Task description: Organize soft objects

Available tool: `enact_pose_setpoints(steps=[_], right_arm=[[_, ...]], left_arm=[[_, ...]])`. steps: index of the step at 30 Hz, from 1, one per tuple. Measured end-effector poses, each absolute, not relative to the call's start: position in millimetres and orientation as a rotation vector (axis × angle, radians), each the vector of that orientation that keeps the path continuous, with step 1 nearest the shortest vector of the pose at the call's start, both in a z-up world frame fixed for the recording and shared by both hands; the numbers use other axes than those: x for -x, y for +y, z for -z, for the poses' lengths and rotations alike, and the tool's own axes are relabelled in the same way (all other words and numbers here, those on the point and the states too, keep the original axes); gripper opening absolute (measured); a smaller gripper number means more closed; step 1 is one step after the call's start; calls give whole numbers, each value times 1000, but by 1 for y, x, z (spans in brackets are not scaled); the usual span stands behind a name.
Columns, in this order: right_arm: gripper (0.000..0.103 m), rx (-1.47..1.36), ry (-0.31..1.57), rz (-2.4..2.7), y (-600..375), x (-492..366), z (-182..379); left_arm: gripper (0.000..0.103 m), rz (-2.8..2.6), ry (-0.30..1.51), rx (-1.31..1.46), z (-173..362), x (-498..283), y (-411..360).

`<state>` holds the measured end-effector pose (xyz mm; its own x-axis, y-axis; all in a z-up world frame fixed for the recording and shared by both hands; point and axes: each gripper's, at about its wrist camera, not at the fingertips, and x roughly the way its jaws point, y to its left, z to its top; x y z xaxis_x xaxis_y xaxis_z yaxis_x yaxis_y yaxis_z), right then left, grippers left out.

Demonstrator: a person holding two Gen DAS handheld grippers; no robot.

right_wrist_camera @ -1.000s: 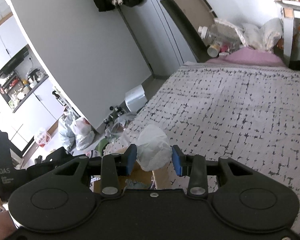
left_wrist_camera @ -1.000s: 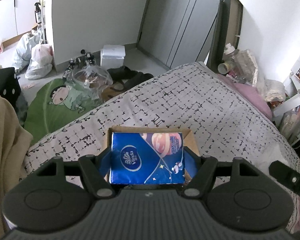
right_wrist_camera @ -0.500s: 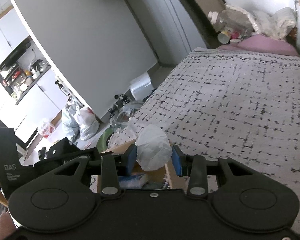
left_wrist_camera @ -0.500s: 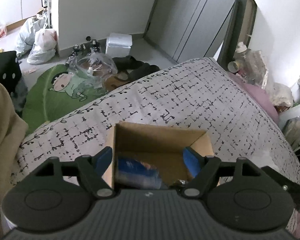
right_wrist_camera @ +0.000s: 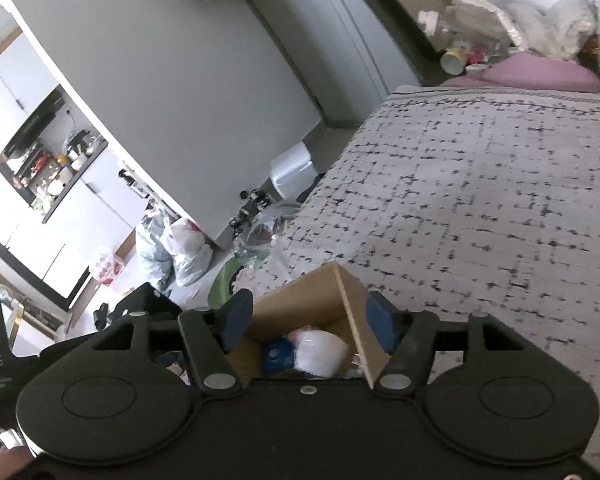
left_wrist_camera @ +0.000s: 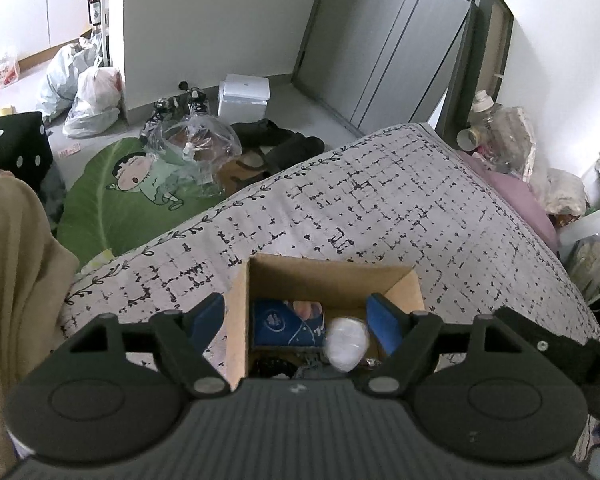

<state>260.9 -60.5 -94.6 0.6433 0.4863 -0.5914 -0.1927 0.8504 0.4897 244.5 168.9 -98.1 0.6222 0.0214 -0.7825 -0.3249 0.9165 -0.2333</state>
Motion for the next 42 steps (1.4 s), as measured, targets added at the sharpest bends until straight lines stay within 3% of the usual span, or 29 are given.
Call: enact_pose_setpoints(steps=[7,18,25,29,42], right_arm=[[70,-381,753,-380,-87,-241,77],[95,-314,724,-425,-107,-207,51],[97,-314,729,-425,-121,-188,47],[103,-310,726,-393,-131,-176,45],[103,-270,705,-287,-162,-141,36]], left_arm=[[77,-197,869,348,82,-229,154],[84,-202,833,304,54,-191,134],[94,-184,808,262,40,-164,119],[100,-158,802,265,36,-153,111],[103,-97,785,196,28,-122,81]])
